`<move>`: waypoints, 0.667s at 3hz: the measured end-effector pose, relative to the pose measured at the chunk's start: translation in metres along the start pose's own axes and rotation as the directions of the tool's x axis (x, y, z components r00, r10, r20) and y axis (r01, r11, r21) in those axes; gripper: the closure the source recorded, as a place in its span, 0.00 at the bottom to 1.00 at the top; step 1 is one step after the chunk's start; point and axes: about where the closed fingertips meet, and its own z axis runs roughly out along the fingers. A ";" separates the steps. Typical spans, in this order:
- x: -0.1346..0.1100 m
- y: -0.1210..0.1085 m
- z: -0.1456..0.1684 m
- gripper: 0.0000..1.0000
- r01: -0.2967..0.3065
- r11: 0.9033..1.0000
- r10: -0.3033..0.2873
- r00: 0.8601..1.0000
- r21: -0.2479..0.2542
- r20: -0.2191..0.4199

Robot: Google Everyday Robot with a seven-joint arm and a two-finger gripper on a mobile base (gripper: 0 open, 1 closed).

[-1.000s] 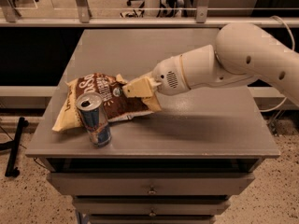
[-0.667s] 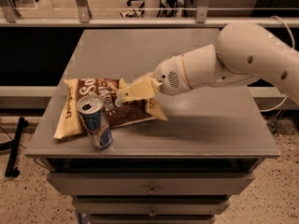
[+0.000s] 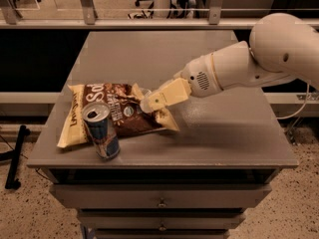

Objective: Move brown chip bag near redbull can

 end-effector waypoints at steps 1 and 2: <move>0.007 -0.036 -0.042 0.00 0.024 0.997 -0.024 1.000 0.068 0.002; -0.002 -0.079 -0.091 0.00 0.068 0.981 -0.080 0.995 0.181 0.057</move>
Offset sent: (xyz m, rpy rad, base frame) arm 0.0914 -0.1889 0.0562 -0.0580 -0.3199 -0.2550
